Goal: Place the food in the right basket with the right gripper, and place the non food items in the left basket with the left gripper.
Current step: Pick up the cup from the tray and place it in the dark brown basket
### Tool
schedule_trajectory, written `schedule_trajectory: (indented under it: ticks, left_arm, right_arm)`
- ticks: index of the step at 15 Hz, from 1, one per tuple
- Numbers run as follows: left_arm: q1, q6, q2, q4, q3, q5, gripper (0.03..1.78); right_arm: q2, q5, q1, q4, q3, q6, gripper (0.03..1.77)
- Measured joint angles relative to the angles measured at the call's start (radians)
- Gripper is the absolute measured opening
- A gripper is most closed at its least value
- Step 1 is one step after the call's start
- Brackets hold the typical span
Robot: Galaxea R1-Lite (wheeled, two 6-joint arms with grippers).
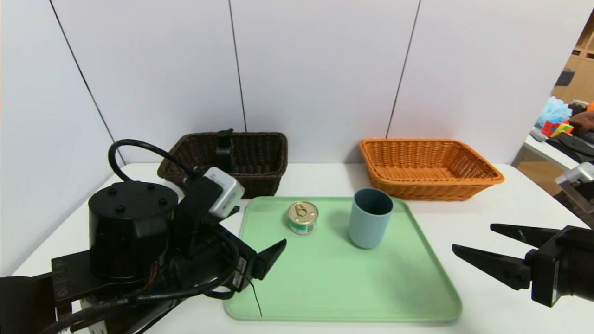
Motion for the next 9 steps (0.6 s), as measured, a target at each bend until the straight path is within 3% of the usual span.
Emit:
schedule_trajectory:
  ticks: [6,9]
  left_arm:
    - [-0.096,0.006,0.144,-0.002,-0.162,-0.027,1.69]
    - [-0.12,0.035,0.215,-0.002,-0.241,-0.108,1.69]
  right_arm:
    - [0.013,-0.006,-0.003,0.0,0.001,0.001,1.7]
    - [0.014,-0.009,-0.016,0.0,0.009,0.003,1.7]
